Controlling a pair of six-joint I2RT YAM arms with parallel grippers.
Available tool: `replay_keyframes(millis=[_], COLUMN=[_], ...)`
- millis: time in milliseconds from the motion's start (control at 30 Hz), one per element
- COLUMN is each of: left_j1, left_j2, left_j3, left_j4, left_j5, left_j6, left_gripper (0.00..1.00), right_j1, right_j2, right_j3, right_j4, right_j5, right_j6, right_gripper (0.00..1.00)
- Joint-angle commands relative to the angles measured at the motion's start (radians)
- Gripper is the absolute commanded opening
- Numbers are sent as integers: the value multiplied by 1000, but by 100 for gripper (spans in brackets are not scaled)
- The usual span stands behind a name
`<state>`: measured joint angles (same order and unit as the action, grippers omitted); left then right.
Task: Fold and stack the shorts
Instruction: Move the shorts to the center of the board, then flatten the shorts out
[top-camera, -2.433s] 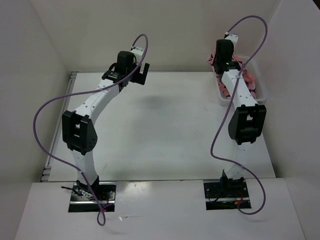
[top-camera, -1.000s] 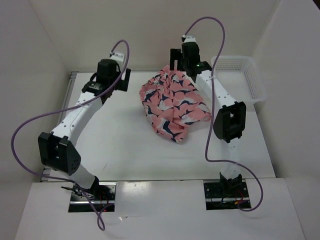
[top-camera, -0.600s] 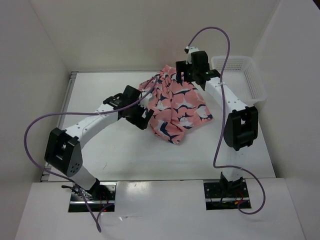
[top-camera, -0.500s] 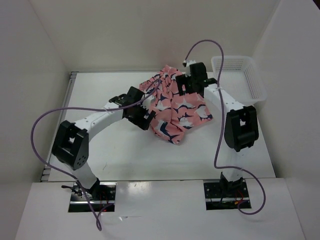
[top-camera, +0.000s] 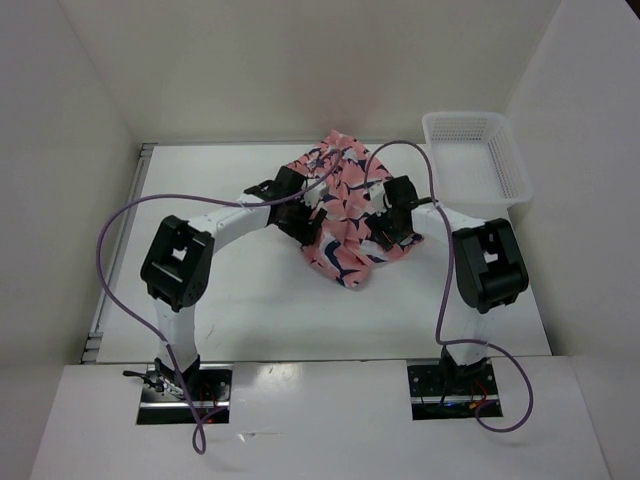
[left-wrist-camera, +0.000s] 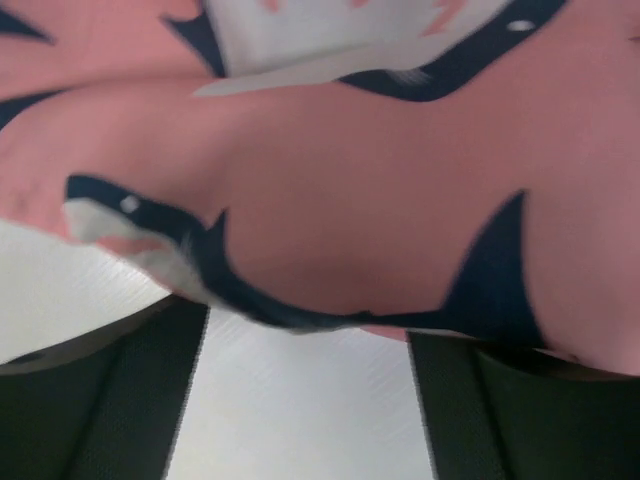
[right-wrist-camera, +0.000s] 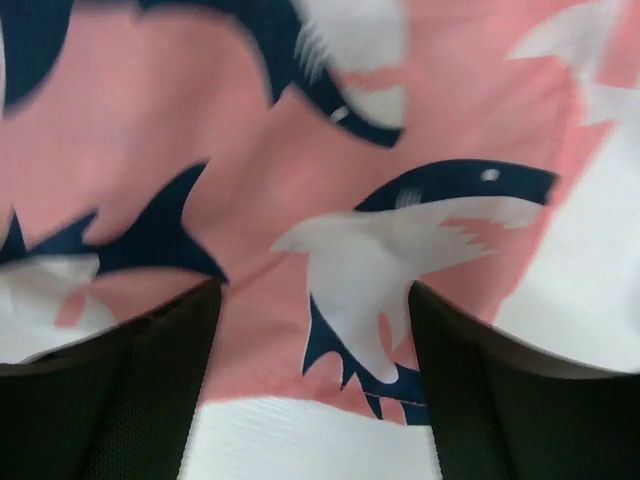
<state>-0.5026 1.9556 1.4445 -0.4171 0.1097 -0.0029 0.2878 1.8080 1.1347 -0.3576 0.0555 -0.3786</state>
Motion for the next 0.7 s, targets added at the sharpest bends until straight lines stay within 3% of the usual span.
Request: replay_keyframes(millis=[0, 33, 67, 133, 167, 200, 367, 500, 600, 667], left_j1=[-14, -23, -24, -24, -24, -24, 108, 345, 427, 457], left_j2=[23, 23, 32, 32, 32, 32, 57, 124, 199, 245], left_j3=[2, -16, -25, -47, -58, -68, -29, 176, 439, 557], left_j4=[75, 75, 89, 118, 144, 153, 164, 120, 84, 72], left_j5=[105, 114, 114, 55, 16, -61, -179, -191, -159, -139], left_j6=[3, 3, 3, 3, 3, 3, 3, 3, 3, 3], left_gripper=[81, 70, 44, 15, 4, 0, 0, 0, 0, 10], right_j1=[5, 5, 20, 66, 86, 131, 295, 367, 378, 378], right_j2=[-6, -6, -6, -19, -32, -32, -99, -101, -55, -30], right_j3=[-50, -59, -59, -50, -50, -50, -29, 119, 254, 360], right_j4=[-50, -50, -61, -61, -70, -70, -171, -238, -228, -186], right_j5=[-81, -95, -95, -106, -106, -118, -262, -426, -485, -485], right_j6=[-182, -193, -203, -224, -224, -236, -325, -335, -289, -210], right_gripper=[70, 48, 40, 30, 26, 23, 1, 0, 0, 4])
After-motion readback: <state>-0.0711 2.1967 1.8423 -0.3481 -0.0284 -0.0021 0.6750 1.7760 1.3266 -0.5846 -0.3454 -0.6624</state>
